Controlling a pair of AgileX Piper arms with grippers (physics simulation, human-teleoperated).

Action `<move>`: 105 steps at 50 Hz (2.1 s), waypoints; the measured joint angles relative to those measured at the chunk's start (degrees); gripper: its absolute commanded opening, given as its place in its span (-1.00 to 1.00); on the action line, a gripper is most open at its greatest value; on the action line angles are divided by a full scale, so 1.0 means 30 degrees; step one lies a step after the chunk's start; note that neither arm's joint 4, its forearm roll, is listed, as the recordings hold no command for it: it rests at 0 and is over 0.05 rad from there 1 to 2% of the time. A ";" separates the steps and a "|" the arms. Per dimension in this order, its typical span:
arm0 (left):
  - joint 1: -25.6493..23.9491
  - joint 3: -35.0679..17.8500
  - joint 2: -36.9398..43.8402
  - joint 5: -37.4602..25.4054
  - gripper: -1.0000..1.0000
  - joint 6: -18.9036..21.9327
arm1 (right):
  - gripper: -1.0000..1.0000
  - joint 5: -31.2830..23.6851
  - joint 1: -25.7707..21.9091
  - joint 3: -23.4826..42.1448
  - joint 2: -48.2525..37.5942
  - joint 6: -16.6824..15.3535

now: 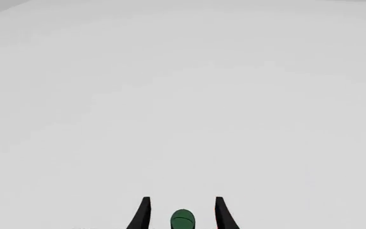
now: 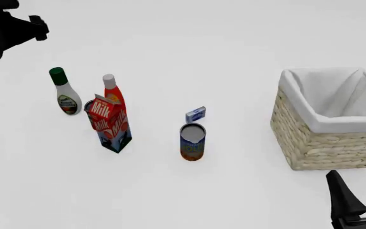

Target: Pick the salad dressing and place it in the basket.

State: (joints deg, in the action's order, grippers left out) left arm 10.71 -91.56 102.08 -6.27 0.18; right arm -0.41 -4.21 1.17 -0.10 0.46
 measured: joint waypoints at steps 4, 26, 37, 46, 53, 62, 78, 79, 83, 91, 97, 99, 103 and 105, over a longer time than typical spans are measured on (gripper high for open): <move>0.0129 -0.0477 0.0582 -0.0161 1.00 -0.0111 | 1.00 -0.0006 -0.0005 0.0010 0.0007 -0.0014; 0.0306 -0.1444 0.3147 -0.0339 1.00 -0.0641 | 1.00 -0.0133 -0.0130 0.0165 -0.0017 -0.0105; 0.0164 -0.1218 0.3695 -0.0106 1.00 -0.0835 | 1.00 -0.0205 -0.0229 0.0239 -0.0035 -0.0171; 0.0067 -0.0920 0.4118 0.0199 1.00 -0.0867 | 1.00 -0.0260 -0.0278 0.0287 -0.0029 -0.0218; 0.0029 -0.0703 0.4485 0.0462 1.00 -0.0854 | 1.00 -0.0321 -0.0281 0.0346 -0.0020 -0.0232; 0.0068 -0.0393 0.4971 0.0812 1.00 -0.0836 | 1.00 -0.0358 -0.0309 0.0363 -0.0012 -0.0235; 0.0026 -0.0047 0.5607 0.1312 1.00 -0.1010 | 1.00 -0.0458 -0.0307 0.0455 -0.0001 -0.0228; 0.0026 -0.0021 0.5633 0.1346 1.00 -0.1021 | 1.00 -0.0463 -0.0306 0.0459 0.0000 -0.0227; 0.0038 0.0085 0.5734 0.1482 1.00 -0.1070 | 1.00 -0.0472 -0.0299 0.0461 0.0002 -0.0223; 0.0082 0.0275 0.5978 0.1736 1.00 -0.1128 | 1.00 -0.0431 -0.0290 0.0407 0.0003 -0.0214; 0.0115 0.0377 0.6164 0.1896 1.00 -0.1151 | 1.00 -0.0383 -0.0286 0.0354 0.0002 -0.0212; 0.0127 0.0392 0.6250 0.1948 1.00 -0.1151 | 1.00 -0.0365 -0.0284 0.0331 0.0003 -0.0214; 0.0149 0.0424 0.6421 0.2051 1.00 -0.1160 | 1.00 -0.0332 -0.0279 0.0284 0.0004 -0.0219; 0.0151 0.0453 0.6482 0.2098 1.00 -0.1166 | 1.00 -0.0321 -0.0279 0.0266 0.0005 -0.0222</move>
State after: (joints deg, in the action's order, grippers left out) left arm 11.16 -90.20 121.53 0.03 -3.32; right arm -1.37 -5.05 1.97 -0.09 -0.21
